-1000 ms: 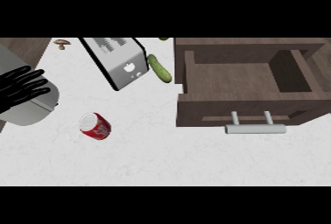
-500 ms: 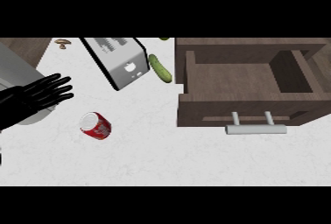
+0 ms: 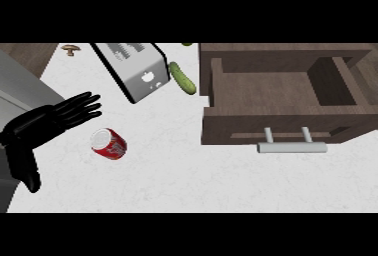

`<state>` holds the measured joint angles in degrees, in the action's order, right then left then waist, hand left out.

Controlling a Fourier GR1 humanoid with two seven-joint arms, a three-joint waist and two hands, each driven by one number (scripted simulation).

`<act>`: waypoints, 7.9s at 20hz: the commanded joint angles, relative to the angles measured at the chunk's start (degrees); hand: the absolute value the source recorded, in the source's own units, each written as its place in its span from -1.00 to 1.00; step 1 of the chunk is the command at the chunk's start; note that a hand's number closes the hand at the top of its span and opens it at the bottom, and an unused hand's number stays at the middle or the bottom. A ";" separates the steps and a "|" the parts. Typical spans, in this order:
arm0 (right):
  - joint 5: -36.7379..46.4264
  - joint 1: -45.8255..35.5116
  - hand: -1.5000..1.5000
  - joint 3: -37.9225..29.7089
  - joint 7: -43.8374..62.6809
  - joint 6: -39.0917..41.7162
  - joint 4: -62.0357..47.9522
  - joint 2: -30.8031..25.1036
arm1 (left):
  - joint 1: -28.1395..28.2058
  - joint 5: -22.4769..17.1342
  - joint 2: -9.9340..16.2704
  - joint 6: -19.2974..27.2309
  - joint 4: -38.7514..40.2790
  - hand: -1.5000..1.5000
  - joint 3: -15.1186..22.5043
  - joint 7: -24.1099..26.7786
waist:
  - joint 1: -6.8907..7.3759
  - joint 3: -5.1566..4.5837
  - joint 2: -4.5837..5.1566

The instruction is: Pick up the can, place it into the drawer and close the drawer

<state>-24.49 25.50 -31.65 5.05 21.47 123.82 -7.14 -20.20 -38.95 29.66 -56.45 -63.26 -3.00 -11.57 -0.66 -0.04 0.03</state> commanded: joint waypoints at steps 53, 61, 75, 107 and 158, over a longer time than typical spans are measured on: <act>-9.28 -0.60 -1.00 -8.80 6.44 6.16 1.66 0.44 | -14.89 39.73 -11.28 -4.99 44.31 1.00 2.29 43.00 | -0.81 -0.11 0.25; -8.34 4.15 -1.00 -8.34 6.86 7.47 5.58 4.28 | -12.67 29.57 -15.26 13.94 40.66 1.00 -6.95 38.96 | 0.91 0.08 -0.62; -6.70 5.77 -1.00 -7.63 5.97 4.61 9.11 7.07 | -10.38 23.95 -28.72 51.11 12.99 1.00 -9.57 29.51 | 1.86 0.17 -0.94; -8.54 -0.31 -1.00 -8.55 10.55 5.33 7.58 6.09 | -41.42 22.43 -29.65 87.66 4.27 1.00 9.44 2.83 | -0.86 0.05 0.08; -5.32 -7.77 -1.00 -5.82 12.43 2.83 6.90 4.03 | -57.95 -15.24 -29.66 100.93 37.51 -1.00 37.39 22.59 | -5.07 0.16 1.28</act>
<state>-30.37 18.15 -37.16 18.18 24.09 130.81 -3.07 -79.51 -52.65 0.01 44.16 -26.42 33.68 8.10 -5.38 0.12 1.18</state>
